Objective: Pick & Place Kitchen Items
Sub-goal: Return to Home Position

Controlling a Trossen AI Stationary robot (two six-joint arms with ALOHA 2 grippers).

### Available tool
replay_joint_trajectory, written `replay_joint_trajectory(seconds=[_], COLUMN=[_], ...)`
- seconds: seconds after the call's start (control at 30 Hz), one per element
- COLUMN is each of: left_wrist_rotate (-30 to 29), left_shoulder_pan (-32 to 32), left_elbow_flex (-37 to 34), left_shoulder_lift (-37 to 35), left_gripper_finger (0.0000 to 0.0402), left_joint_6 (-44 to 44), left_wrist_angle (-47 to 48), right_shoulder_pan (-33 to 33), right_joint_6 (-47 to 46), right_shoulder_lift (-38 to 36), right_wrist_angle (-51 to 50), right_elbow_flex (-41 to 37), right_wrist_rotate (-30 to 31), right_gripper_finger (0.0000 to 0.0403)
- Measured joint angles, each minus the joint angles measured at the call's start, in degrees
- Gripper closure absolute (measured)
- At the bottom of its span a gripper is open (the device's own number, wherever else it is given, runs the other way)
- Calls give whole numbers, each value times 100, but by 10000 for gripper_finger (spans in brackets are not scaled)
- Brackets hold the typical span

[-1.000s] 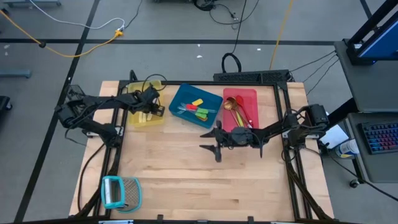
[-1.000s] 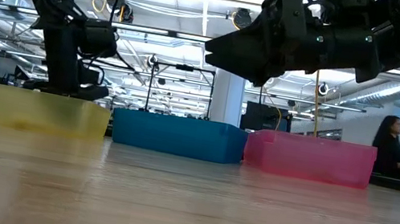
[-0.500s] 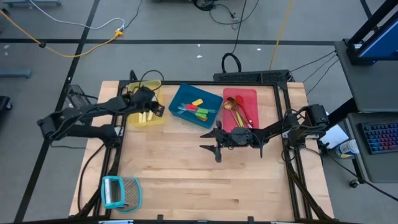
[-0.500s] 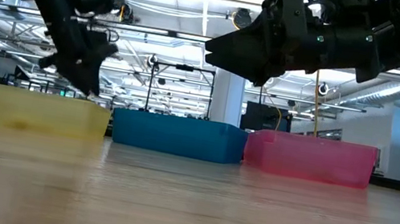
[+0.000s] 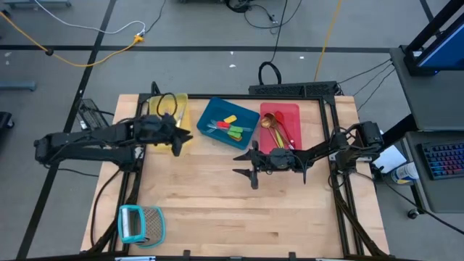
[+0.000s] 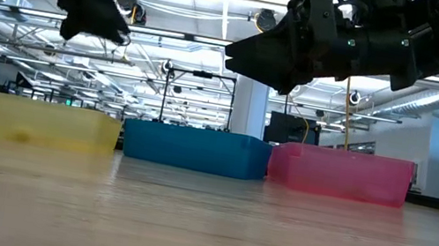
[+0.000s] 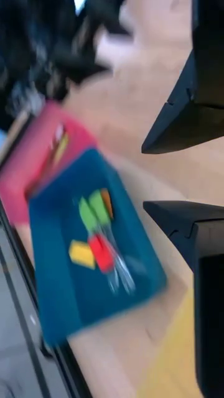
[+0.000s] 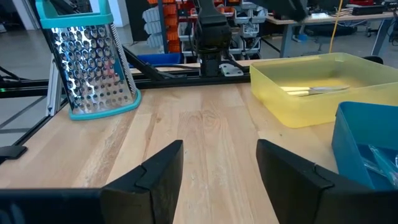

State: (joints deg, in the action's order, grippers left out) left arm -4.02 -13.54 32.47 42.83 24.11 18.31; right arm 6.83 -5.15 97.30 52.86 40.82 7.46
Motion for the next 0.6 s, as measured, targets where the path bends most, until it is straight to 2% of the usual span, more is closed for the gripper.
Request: replay_joint_trajectory(seconds=[0.23,0.4,0.6], left_wrist_rotate=[-92,-480,-848], left_shoulder_pan=[931,1454,1820], left_elbow_flex=[0,0,2], left_shoulder_lift=[-240,-243,-401], left_gripper_finger=[267,267,299], left_joint_6=[-202,-629,-1141], left_wrist_angle=[-439,-808,-859], right_shoulder_pan=[0,0,0], right_joint_6=[-8,-13,-15], right_shoulder_lift=[0,0,0], right_wrist_angle=[0,0,0], right_elbow_flex=[0,0,0], right_wrist_rotate=[2,2,2], right_gripper_finger=[207,207,207])
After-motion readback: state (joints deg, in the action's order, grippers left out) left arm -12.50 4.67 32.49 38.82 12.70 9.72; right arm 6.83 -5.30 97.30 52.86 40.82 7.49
